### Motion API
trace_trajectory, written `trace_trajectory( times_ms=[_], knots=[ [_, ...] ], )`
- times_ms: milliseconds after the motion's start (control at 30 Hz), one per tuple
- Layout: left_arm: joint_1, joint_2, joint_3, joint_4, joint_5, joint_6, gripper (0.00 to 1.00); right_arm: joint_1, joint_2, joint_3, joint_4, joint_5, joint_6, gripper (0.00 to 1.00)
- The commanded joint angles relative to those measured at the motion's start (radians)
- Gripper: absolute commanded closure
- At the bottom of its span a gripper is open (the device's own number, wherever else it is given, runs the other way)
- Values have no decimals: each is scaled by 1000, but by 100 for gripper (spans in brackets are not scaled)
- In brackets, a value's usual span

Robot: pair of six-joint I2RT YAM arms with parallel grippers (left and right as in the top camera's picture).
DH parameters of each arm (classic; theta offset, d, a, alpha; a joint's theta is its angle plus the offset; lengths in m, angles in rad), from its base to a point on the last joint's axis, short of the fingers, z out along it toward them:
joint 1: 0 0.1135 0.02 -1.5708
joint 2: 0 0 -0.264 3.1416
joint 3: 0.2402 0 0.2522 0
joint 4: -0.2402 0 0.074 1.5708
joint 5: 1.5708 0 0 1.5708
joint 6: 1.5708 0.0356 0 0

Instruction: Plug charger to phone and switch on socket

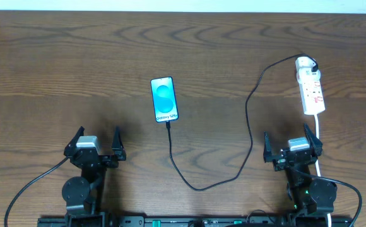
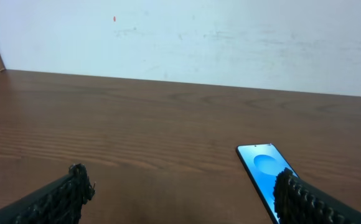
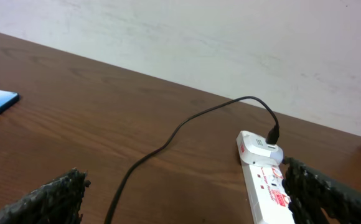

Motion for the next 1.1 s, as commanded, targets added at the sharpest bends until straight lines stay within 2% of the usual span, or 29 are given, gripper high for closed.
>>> trace_trajectory(
  times_ms=[0, 1067],
  knots=[
    [-6, -10, -10, -48, 3, 9, 5, 6, -6, -4, 0, 0, 10, 1],
    [-6, 1, -10, -47, 4, 9, 5, 7, -6, -4, 0, 0, 10, 1]
  ],
)
